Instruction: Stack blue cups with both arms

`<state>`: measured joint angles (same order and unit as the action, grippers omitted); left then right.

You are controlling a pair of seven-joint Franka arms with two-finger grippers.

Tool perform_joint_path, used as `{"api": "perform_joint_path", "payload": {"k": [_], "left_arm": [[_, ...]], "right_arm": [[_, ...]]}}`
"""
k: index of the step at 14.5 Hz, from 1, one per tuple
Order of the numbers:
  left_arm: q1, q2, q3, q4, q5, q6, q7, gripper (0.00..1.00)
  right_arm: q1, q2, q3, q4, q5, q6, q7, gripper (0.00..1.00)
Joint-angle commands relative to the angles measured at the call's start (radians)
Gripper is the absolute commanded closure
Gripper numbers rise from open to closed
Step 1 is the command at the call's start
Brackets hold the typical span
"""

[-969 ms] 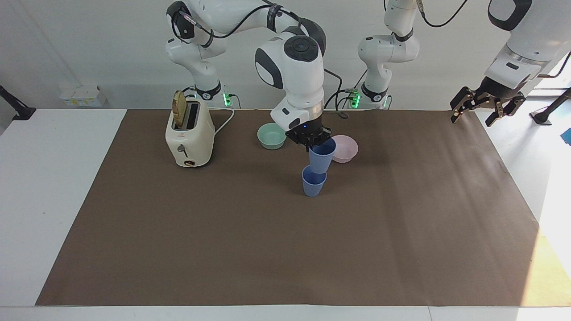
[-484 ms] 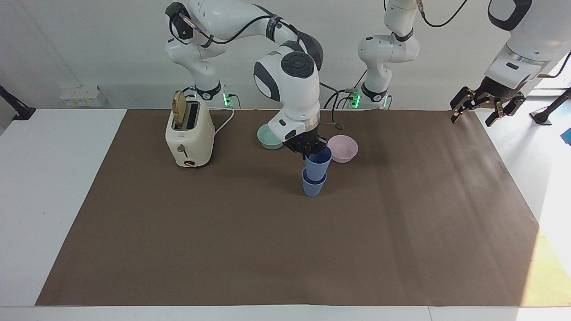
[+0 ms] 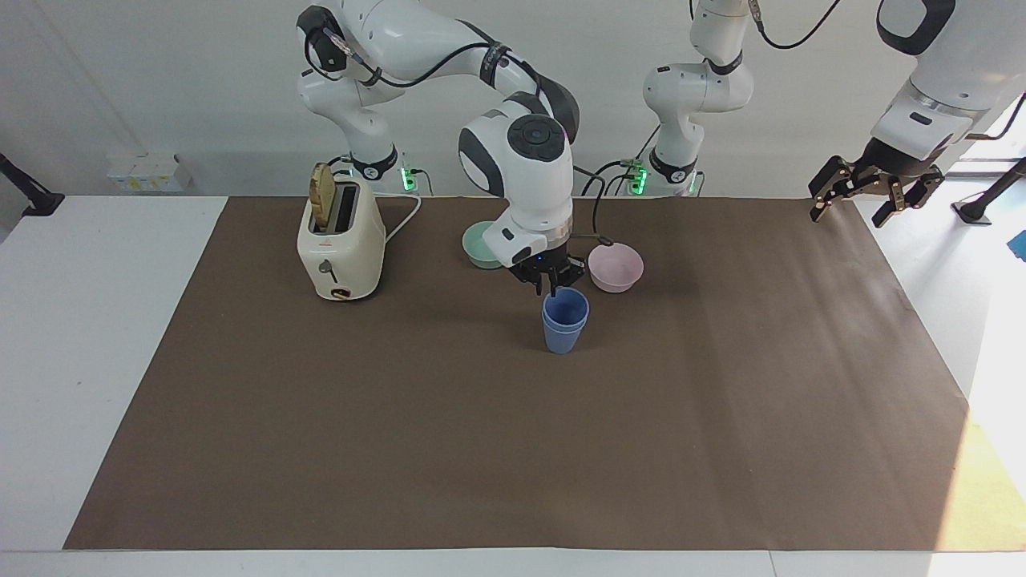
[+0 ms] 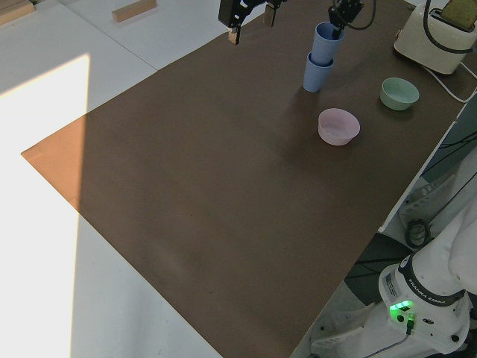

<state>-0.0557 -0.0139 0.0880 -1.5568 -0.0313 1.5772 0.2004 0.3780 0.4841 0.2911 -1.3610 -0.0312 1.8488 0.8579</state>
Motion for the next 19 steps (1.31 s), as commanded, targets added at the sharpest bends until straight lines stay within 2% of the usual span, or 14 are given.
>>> {"api": "perform_joint_path", "payload": {"k": [1,5,8,12,15,19], "left_arm": [[0.013,-0.014,-0.008,-0.006,0.007,-0.006,0.004,0.00],[0.013,-0.014,-0.008,-0.006,0.007,-0.006,0.004,0.00],[0.013,-0.014,-0.008,-0.006,0.007,-0.005,0.004,0.00],[0.011,-0.014,-0.008,-0.006,0.007,-0.008,0.002,0.00],[0.011,-0.012,-0.008,-0.005,0.007,-0.003,0.002,0.00],[0.007,-0.012,-0.008,-0.003,0.007,-0.002,0.004,0.00]], "right_arm": [[-0.011,-0.007,0.005,0.005,-0.024,-0.014,0.015,0.00],[-0.082,-0.109,0.003,0.010,-0.021,-0.140,-0.072,0.00],[-0.161,-0.195,0.002,0.057,-0.090,-0.340,-0.340,0.00],[-0.303,-0.263,0.003,0.147,-0.095,-0.514,-0.590,0.00],[-0.364,-0.315,0.000,0.157,-0.095,-0.556,-0.642,0.00],[-0.494,-0.354,-0.001,0.152,-0.079,-0.568,-0.773,0.00]]}}
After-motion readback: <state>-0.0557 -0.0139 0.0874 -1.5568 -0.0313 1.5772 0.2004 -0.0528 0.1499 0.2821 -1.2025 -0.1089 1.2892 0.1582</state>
